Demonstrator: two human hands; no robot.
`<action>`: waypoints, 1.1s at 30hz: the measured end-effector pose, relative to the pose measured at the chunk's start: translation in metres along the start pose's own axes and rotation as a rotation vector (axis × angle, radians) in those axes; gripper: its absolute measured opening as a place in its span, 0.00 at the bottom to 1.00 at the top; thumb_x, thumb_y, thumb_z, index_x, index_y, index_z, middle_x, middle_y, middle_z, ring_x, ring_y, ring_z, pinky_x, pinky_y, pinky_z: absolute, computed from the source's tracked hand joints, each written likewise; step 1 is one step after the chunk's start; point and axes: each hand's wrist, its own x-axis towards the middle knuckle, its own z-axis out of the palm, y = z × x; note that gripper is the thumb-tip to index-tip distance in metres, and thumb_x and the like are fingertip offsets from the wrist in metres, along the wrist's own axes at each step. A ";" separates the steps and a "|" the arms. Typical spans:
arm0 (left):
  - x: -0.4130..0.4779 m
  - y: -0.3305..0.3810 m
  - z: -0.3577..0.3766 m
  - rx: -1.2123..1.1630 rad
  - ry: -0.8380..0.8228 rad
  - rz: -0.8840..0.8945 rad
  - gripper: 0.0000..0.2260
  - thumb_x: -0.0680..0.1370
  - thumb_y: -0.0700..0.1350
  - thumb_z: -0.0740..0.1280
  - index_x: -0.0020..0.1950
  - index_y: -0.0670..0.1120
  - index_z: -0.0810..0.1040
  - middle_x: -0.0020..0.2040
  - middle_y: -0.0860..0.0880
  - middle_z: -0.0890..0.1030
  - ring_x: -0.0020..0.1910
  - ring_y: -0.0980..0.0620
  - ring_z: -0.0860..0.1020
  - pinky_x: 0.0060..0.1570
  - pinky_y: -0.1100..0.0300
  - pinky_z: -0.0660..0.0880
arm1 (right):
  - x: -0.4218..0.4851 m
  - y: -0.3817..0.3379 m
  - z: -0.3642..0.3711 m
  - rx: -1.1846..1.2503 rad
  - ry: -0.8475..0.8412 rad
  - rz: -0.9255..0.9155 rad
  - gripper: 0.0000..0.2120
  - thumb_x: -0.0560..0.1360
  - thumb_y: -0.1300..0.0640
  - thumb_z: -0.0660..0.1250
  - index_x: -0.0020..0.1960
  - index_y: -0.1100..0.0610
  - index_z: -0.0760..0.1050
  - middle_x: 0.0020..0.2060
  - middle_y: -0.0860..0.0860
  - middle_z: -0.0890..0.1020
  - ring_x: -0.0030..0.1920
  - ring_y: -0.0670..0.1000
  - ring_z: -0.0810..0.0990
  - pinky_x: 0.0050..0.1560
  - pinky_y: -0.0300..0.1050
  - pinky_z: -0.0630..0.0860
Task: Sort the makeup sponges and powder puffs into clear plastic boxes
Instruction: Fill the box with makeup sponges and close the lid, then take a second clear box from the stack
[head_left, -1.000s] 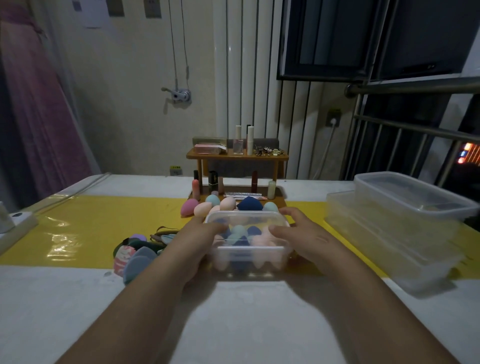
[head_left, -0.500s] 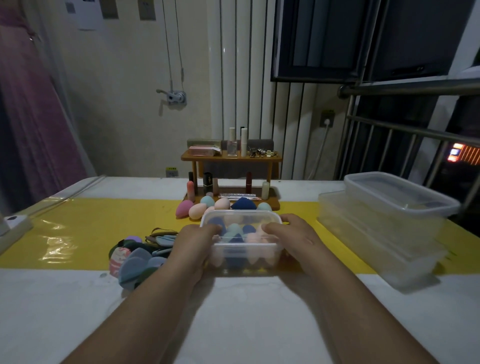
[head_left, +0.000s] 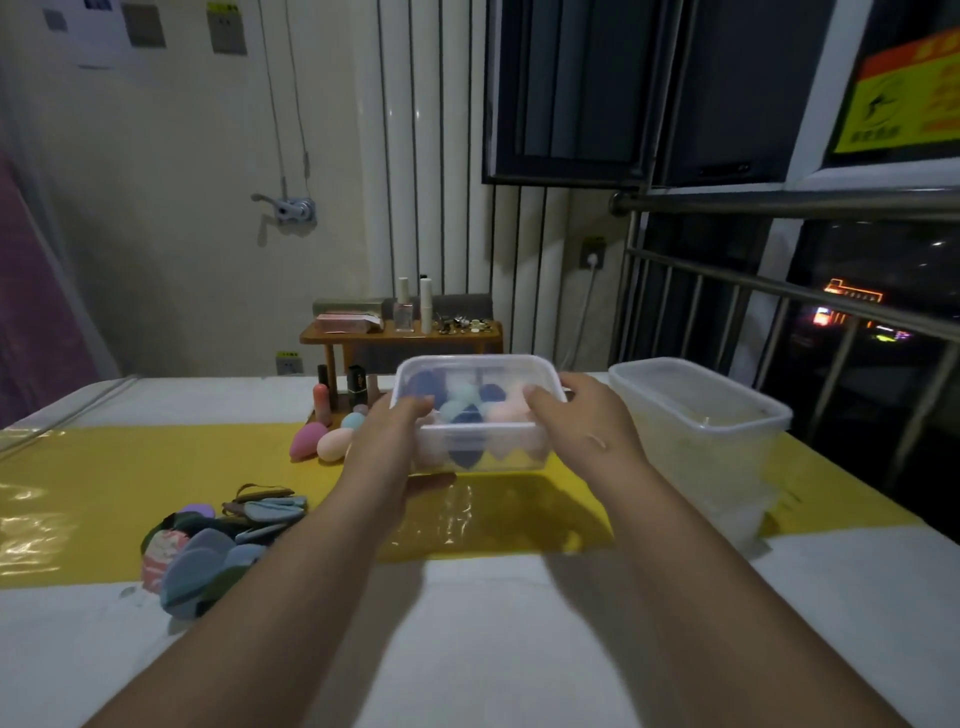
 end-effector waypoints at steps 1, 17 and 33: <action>0.000 0.002 0.008 -0.004 0.001 0.009 0.15 0.79 0.50 0.65 0.65 0.50 0.72 0.58 0.43 0.76 0.53 0.39 0.80 0.45 0.45 0.82 | 0.000 0.000 -0.008 -0.026 0.022 -0.017 0.15 0.80 0.47 0.60 0.57 0.54 0.79 0.47 0.51 0.82 0.39 0.46 0.77 0.33 0.40 0.68; 0.006 -0.003 0.109 -0.026 -0.005 0.073 0.21 0.80 0.50 0.66 0.72 0.55 0.67 0.61 0.44 0.75 0.53 0.42 0.79 0.42 0.47 0.83 | 0.010 0.049 -0.113 -0.638 0.185 0.106 0.32 0.74 0.34 0.62 0.74 0.47 0.68 0.77 0.53 0.62 0.75 0.58 0.59 0.72 0.55 0.57; 0.008 -0.026 0.146 -0.014 0.008 -0.066 0.20 0.81 0.50 0.64 0.72 0.52 0.65 0.61 0.43 0.74 0.54 0.41 0.78 0.46 0.43 0.82 | 0.020 0.065 -0.139 -0.286 0.498 -0.036 0.27 0.69 0.49 0.72 0.67 0.54 0.78 0.65 0.51 0.78 0.68 0.56 0.68 0.69 0.50 0.68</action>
